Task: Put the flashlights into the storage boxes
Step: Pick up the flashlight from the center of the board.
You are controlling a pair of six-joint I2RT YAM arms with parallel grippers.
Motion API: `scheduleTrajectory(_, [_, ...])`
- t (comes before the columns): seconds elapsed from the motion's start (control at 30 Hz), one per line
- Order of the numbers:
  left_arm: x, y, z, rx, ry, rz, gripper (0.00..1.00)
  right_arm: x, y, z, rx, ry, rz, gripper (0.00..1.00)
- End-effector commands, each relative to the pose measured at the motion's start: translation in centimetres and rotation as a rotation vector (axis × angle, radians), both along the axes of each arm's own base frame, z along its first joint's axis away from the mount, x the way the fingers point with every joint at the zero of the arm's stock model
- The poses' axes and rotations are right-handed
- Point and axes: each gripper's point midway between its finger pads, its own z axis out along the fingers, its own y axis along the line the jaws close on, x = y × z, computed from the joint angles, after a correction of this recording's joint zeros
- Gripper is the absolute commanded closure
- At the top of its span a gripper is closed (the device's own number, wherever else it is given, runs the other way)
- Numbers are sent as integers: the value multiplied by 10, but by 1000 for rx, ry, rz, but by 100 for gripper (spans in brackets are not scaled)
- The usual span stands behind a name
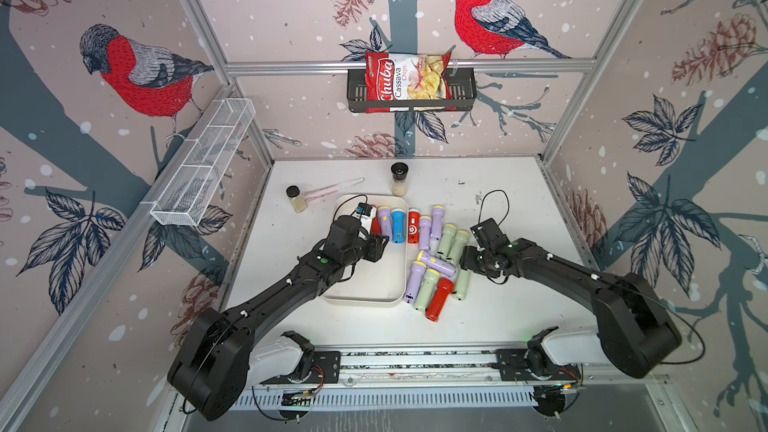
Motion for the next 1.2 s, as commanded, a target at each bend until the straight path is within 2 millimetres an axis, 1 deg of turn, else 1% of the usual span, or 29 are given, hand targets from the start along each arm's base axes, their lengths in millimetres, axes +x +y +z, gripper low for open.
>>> scheduleTrajectory(0.0, [6, -1, 8, -15, -34, 15, 48, 0, 5, -2, 30, 12, -1, 35])
scheduleTrajectory(0.2, [5, 1, 11, -26, -51, 21, 48, -4, 11, -9, 57, 42, 14, 36])
scheduleTrajectory(0.33, [5, 2, 14, -33, -63, 26, 49, -1, 12, -11, 53, 38, 18, 42])
scheduleTrajectory(0.43, [5, 4, 13, -26, -65, 36, 49, 0, 14, -14, 56, 40, 31, 49])
scheduleTrajectory(0.5, [6, 5, 12, -22, -66, 40, 49, 1, 13, -15, 54, 39, 33, 52])
scheduleTrajectory(0.57, [6, 4, 12, -22, -66, 37, 49, 2, 13, -13, 54, 31, 34, 54])
scheduleTrajectory(0.63, [5, 3, 13, -28, -65, 31, 49, 6, 12, -5, 55, -1, 30, 56])
scheduleTrajectory(0.7, [5, 1, 16, -42, -70, 20, 49, 10, 13, 9, 74, -54, 31, 56])
scheduleTrajectory(0.77, [3, -3, 21, -61, -80, 1, 49, 16, 17, 30, 115, -134, 41, 57])
scheduleTrajectory(0.8, [1, -5, 25, -76, -88, -14, 49, 19, 20, 41, 139, -185, 47, 57])
scheduleTrajectory(0.83, [0, -9, 28, -94, -96, -33, 49, 22, 22, 59, 175, -256, 48, 57])
scheduleTrajectory(0.87, [-2, -12, 32, -110, -103, -51, 49, 24, 22, 69, 201, -305, 47, 57])
scheduleTrajectory(0.93, [-7, -20, 41, -156, -125, -103, 49, 29, 27, 100, 291, -434, 42, 59])
scheduleTrajectory(0.97, [-10, -23, 45, -174, -135, -127, 49, 28, 30, 111, 335, -481, 44, 59])
scheduleTrajectory(1.03, [-16, -30, 51, -204, -154, -173, 49, 26, 39, 141, 448, -605, 65, 60])
scheduleTrajectory(1.1, [-22, -36, 56, -220, -171, -213, 49, 21, 46, 162, 530, -694, 85, 60])
scheduleTrajectory(1.17, [-28, -44, 59, -236, -183, -259, 49, 17, 52, 176, 576, -751, 101, 60])
